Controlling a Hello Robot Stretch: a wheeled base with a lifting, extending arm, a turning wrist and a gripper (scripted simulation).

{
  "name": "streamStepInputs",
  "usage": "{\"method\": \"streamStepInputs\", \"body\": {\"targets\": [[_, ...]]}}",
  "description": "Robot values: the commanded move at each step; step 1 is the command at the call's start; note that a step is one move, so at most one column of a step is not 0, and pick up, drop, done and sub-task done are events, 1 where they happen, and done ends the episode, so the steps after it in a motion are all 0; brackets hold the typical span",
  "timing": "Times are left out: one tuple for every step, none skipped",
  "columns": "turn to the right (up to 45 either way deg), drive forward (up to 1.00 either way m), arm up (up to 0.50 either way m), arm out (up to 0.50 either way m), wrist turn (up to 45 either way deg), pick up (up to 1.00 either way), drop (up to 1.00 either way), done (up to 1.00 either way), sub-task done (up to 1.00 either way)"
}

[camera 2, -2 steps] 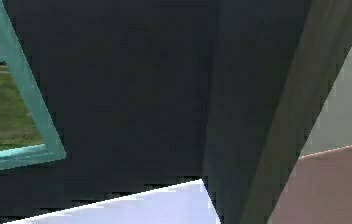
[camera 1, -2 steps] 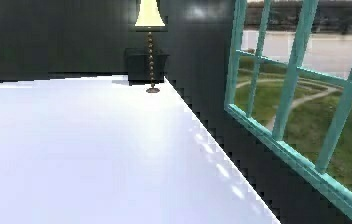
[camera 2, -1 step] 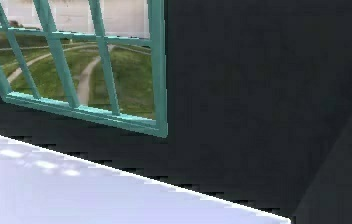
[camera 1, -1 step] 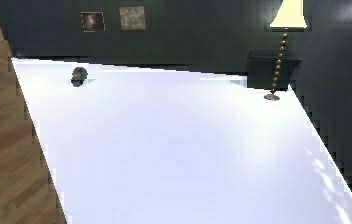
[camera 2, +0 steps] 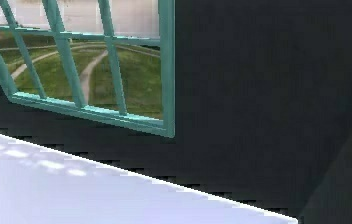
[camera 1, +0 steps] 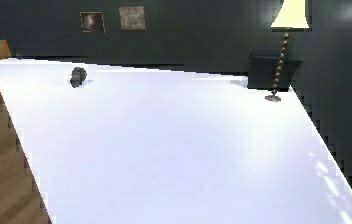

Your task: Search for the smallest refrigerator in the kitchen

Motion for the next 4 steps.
{"method": "streamStepInputs", "body": {"targets": [[12.0,0.00,0.00,0.00,0.0,0.00,0.00,0.00,0.00],[0.0,0.90,0.00,0.00,0.0,0.00,0.00,0.00,0.00],[-45.0,0.00,0.00,0.00,0.0,0.00,0.00,0.00,0.00],[-27.0,0.00,0.00,0.00,0.0,0.00,0.00,0.00,0.00]]}}
